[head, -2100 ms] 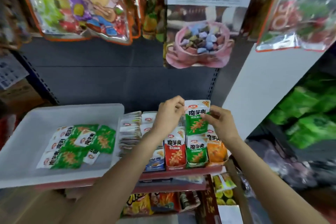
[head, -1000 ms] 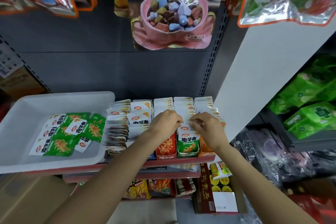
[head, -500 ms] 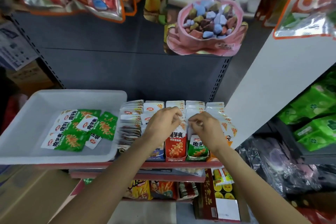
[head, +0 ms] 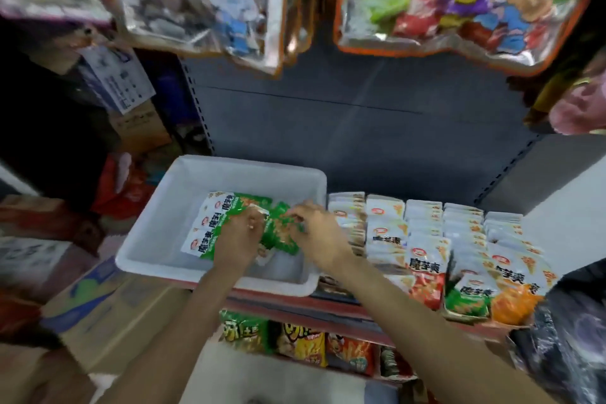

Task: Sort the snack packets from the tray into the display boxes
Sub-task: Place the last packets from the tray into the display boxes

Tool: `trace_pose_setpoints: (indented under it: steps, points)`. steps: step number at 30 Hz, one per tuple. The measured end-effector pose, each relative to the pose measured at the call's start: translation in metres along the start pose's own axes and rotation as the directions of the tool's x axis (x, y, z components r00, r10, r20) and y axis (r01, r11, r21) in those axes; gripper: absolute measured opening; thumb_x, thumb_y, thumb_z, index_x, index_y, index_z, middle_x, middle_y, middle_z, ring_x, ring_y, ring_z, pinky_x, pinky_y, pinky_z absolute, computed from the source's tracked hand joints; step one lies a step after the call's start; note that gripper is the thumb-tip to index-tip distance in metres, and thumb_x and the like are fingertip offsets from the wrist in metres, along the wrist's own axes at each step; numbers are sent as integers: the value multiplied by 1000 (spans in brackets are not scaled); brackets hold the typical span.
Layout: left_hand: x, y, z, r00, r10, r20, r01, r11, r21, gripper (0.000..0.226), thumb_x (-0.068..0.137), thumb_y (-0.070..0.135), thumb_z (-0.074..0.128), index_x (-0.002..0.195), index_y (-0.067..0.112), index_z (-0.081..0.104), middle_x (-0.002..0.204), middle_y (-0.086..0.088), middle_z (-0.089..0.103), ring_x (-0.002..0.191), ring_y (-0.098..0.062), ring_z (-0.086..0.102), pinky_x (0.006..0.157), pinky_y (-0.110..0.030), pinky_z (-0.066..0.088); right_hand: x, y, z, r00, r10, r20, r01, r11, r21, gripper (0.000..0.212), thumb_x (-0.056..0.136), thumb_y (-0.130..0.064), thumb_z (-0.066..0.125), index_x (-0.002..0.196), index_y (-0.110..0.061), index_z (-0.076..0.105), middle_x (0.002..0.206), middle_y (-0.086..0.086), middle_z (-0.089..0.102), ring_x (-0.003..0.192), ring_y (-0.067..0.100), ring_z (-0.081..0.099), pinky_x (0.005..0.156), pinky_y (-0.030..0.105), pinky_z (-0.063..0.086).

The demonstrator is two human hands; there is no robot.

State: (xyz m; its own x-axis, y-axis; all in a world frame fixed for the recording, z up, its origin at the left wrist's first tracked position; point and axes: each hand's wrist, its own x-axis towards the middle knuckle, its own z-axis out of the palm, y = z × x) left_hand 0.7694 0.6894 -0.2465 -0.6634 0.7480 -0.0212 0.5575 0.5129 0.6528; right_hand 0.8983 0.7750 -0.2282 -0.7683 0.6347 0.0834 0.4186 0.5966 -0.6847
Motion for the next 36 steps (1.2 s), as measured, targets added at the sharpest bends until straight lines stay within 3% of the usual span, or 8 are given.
trace_pose_setpoints:
  steps: [4, 10, 14, 20, 24, 28, 31, 36]
  points:
    - [25, -54, -13, 984, -120, 129, 116, 993, 36, 24, 93, 7, 51, 115, 3, 61, 118, -13, 61, 109, -30, 57, 91, -34, 44, 37, -10, 53, 971, 165, 175, -151, 985, -88, 39, 88, -9, 55, 127, -4, 53, 123, 16, 55, 112, 30, 53, 91, 30, 40]
    - [60, -114, -20, 927, -144, 348, 39, 956, 290, 53, 93, 28, 54, 141, 16, 39, 143, -10, 43, 128, -28, 43, 103, -37, 38, 68, 9, 97, 873, 374, 312, -314, 922, -228, 51, 91, -15, 54, 139, -10, 38, 140, 15, 42, 131, 31, 40, 109, 35, 34]
    - [69, -131, -13, 859, -167, 484, -14, 938, 347, 59, 97, 36, 45, 149, 24, 19, 153, -11, 24, 134, -35, 33, 106, -48, 34, 67, 22, 112, 776, 480, 408, -320, 858, -401, 66, 97, -28, 48, 151, -23, 12, 158, 10, -1, 145, 32, 6, 117, 39, 12]
    - [77, -147, -7, 785, -182, 592, -59, 930, 364, 65, 97, 23, 47, 150, 28, 12, 158, -10, -6, 142, -37, 20, 112, -52, 27, 71, 23, 127, 859, 453, 239, -302, 824, -479, 46, 98, -17, 41, 143, -27, 35, 145, 18, 33, 132, 31, 33, 107, 36, 32]
    - [80, -151, -6, 789, -185, 585, -78, 916, 394, 67, 94, 26, 50, 150, 31, 13, 159, -8, -5, 142, -36, 20, 111, -53, 27, 66, 21, 131, 835, 532, 139, -415, 776, -474, 58, 90, -5, 54, 140, -14, 27, 134, 22, 36, 126, 35, 36, 101, 39, 38]
    - [78, -151, -6, 805, -184, 563, -86, 905, 418, 68, 91, 28, 53, 149, 31, 18, 159, -7, 2, 141, -39, 19, 111, -53, 28, 63, 23, 132, 804, 577, 143, -465, 761, -452, 57, 83, -16, 68, 129, -6, 35, 125, 20, 46, 119, 32, 43, 100, 39, 41]
    - [72, -138, -9, 889, -144, 435, -3, 948, 319, 52, 93, 33, 51, 142, 24, 39, 151, -6, 31, 134, -31, 34, 108, -46, 34, 67, 18, 120, 838, 521, 165, -450, 829, -331, 31, 91, -15, 57, 120, -6, 51, 116, 15, 60, 105, 28, 57, 88, 34, 48]
    - [57, -88, -20, 976, -57, 210, 110, 963, -248, 50, 95, 29, 53, 138, 7, 40, 138, -10, 49, 117, -21, 53, 100, -31, 39, 59, 6, 88, 922, 376, 90, -383, 921, 68, 10, 88, -9, 61, 86, -9, 51, 84, 10, 55, 79, 18, 49, 62, 26, 31]
